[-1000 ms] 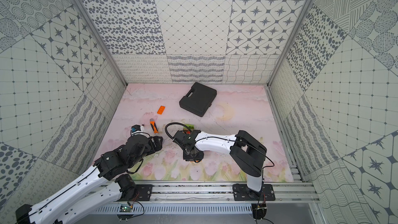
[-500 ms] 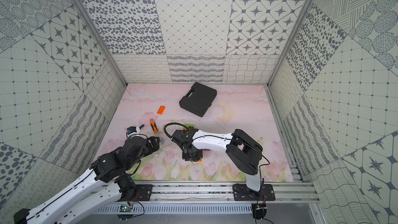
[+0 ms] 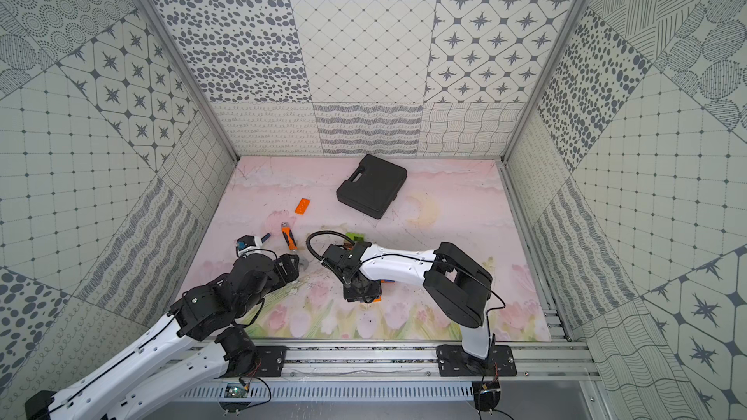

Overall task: Assemble the number 5 with lego
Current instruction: Assemble the lego brick with the lego brick.

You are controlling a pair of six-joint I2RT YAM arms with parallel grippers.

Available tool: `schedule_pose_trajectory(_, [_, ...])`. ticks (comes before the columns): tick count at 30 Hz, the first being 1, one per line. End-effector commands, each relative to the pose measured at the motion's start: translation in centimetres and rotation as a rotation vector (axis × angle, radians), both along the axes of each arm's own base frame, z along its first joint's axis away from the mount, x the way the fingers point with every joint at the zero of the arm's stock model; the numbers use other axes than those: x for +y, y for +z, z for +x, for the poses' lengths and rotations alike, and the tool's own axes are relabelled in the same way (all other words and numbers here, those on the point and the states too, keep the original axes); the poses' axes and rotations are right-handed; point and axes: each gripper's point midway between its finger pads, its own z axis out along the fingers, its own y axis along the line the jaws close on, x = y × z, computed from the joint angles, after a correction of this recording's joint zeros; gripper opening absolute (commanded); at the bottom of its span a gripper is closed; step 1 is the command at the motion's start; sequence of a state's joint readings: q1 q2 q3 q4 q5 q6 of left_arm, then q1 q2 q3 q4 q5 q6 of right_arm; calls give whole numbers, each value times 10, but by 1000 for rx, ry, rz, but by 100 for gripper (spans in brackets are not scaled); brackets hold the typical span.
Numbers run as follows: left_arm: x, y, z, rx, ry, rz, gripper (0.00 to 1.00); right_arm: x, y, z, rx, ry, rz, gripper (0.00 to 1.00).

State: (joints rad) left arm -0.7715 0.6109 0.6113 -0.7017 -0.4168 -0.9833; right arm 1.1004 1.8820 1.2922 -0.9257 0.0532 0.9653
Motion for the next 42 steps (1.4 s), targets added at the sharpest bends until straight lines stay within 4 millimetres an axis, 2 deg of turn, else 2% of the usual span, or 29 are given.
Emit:
schedule_pose_trajectory(1, [4,2,0,-2,7,26,100,-3,9,1,-24,10,0,46])
schedule_pose_trajectory(11, [2,-1,0,9,4,24,100,-9,20,3,-60,3,-5,44])
schedule_pose_trajectory(14, [2,-1,1,11,4,23,100,-10,18,3,-66,-1,-4,39])
schedule_pose_trajectory(19, [2,-2,0,14,4,23,100,-11,2,-3,-20,4,-35,30])
schedule_pose_trajectory(34, [3,-6,-2,28,0,35,100,-43,-67,-30,125,-21,-171,30])
schedule_pose_trajectory(36, [2,-6,-2,30,-1,36,100,-44,-71,-32,135,-18,-184,31])
schedule_pose_trajectory(42, [2,-2,0,33,-3,56,100,-39,-66,-25,111,-17,-163,33])
